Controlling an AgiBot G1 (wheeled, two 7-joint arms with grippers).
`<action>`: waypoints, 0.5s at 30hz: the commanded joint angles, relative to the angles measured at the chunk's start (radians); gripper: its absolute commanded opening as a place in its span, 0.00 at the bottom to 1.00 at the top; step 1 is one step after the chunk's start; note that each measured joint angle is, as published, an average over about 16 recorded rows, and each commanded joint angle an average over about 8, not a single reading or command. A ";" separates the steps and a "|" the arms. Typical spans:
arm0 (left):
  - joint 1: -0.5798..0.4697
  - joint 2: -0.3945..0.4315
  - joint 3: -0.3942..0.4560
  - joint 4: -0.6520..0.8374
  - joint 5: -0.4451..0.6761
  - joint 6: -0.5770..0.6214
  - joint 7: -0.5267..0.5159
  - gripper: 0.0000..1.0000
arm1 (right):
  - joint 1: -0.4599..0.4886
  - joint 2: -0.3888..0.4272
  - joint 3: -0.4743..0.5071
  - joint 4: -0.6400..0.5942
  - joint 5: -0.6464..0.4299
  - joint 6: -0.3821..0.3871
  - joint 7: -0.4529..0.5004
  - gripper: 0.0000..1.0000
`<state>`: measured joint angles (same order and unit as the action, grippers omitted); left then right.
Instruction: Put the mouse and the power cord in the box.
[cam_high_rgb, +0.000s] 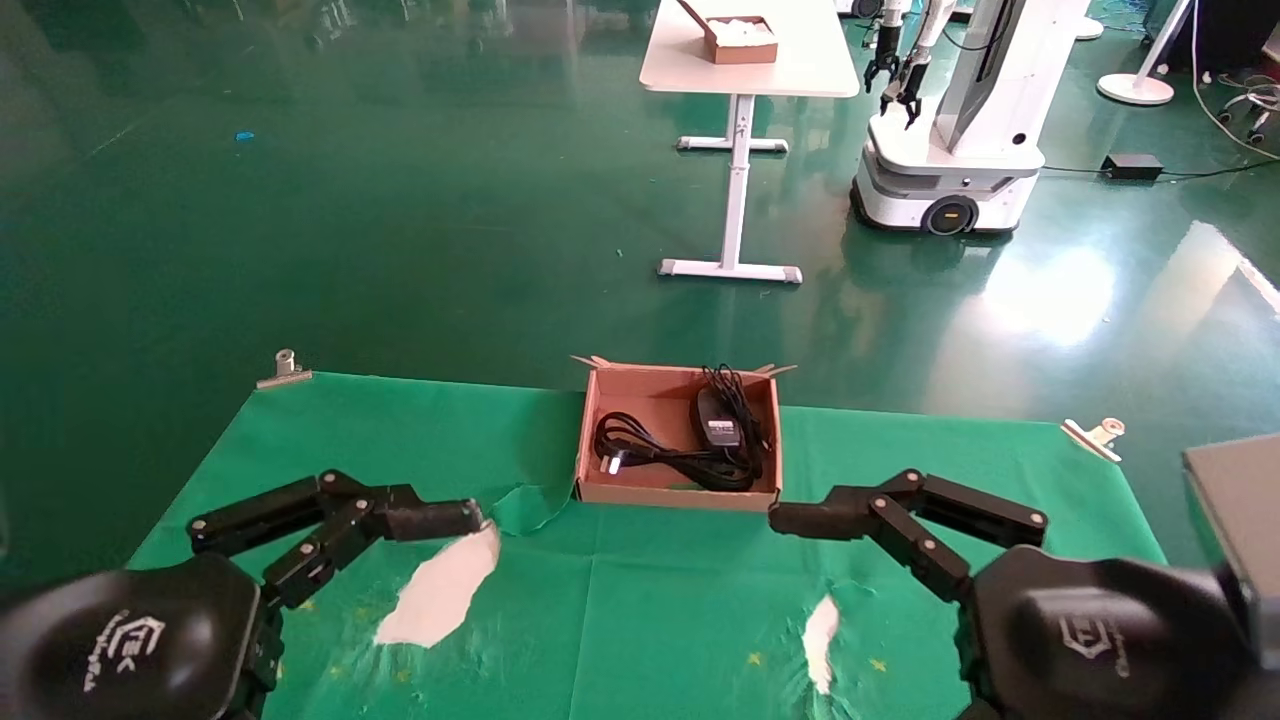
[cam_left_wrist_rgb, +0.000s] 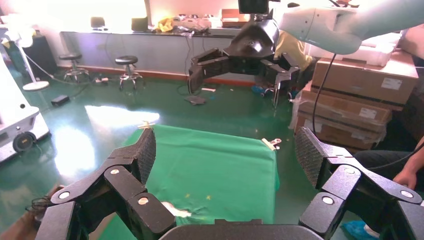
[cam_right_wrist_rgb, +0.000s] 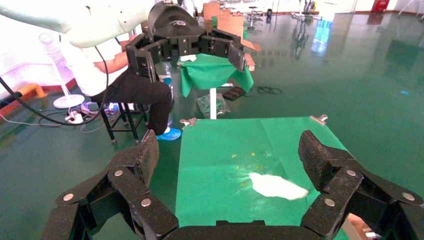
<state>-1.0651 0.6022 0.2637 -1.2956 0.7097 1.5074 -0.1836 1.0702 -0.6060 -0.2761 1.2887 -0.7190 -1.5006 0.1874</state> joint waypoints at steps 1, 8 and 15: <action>0.011 -0.011 -0.019 -0.014 -0.023 0.014 0.007 1.00 | -0.002 0.003 0.002 0.003 0.006 -0.002 0.000 1.00; 0.002 -0.002 -0.003 -0.002 -0.003 0.002 0.001 1.00 | 0.001 -0.001 -0.001 -0.001 -0.002 0.001 0.000 1.00; -0.004 0.004 0.007 0.005 0.009 -0.005 -0.002 1.00 | 0.002 -0.003 -0.002 -0.003 -0.006 0.003 0.000 1.00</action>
<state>-1.0684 0.6056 0.2701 -1.2908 0.7181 1.5026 -0.1854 1.0723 -0.6085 -0.2781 1.2859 -0.7244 -1.4981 0.1871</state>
